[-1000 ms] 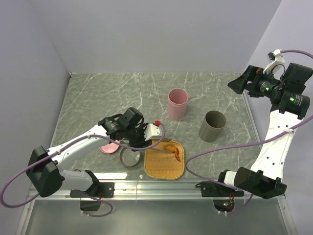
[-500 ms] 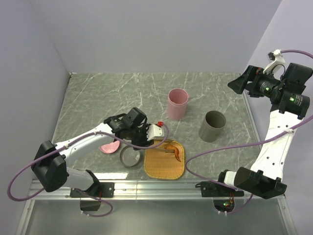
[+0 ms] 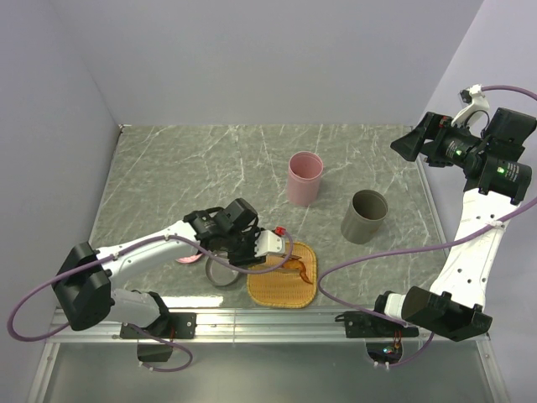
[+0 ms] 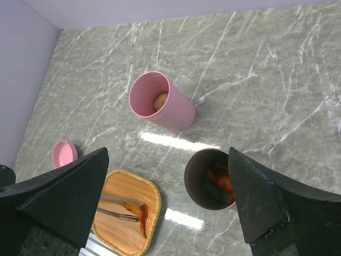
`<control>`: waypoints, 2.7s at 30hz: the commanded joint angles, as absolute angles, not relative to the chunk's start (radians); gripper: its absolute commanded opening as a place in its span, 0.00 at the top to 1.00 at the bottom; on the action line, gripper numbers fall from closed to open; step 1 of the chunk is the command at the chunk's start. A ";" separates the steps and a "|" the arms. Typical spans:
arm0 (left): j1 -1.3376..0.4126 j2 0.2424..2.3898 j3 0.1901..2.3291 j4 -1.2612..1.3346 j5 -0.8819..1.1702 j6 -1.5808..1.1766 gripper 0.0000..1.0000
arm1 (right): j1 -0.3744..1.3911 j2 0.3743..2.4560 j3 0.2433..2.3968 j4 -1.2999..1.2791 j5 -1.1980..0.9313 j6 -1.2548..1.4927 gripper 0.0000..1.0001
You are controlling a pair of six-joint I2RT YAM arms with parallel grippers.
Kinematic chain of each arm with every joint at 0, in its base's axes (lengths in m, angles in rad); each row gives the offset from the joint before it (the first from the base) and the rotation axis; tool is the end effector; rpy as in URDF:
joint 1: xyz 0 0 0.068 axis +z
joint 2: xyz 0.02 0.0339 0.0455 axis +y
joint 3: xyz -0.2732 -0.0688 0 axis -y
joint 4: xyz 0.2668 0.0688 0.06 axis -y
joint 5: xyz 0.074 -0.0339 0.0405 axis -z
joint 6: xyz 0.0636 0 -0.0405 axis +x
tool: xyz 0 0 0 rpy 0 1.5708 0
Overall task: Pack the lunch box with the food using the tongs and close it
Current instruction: Pick up the food using the clamp, then place the food into the lunch box
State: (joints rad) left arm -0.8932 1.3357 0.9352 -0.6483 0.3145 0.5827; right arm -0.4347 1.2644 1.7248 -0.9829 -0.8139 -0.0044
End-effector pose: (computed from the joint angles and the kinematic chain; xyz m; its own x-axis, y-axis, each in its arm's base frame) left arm 0.1680 -0.2402 0.2138 0.0071 0.8258 -0.5639 0.9984 0.0258 0.0505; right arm 0.2480 -0.0642 0.4875 -0.4514 0.2063 -0.8682 -0.2842 0.8890 0.3590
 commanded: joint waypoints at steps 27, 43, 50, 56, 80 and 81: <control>-0.893 1.172 0.954 -0.672 0.281 0.522 0.97 | -0.437 1.232 1.707 -0.951 -0.821 -0.002 0.00; -0.867 1.137 1.032 -0.710 0.311 0.477 1.00 | -0.437 1.232 1.706 -0.948 -0.824 -0.002 0.00; -0.856 1.175 1.161 -0.710 0.362 0.426 1.00 | -0.437 1.233 1.709 -0.943 -0.828 -0.002 0.00; -0.850 1.265 1.317 -0.661 0.408 0.348 1.00 | -0.437 1.224 1.710 -0.928 -0.805 0.032 0.00; -0.856 1.805 1.767 -0.331 0.511 0.078 1.00 | -0.634 1.266 1.822 -0.905 -0.913 0.134 0.00; -0.862 1.812 1.772 -0.331 0.515 0.077 1.00 | -0.638 1.269 1.822 -0.908 -0.917 0.132 0.00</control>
State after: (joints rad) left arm -0.8524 1.8095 1.7073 -0.4107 0.4751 0.1089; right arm -0.6235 1.2602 1.7847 -0.9276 -0.8700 0.1295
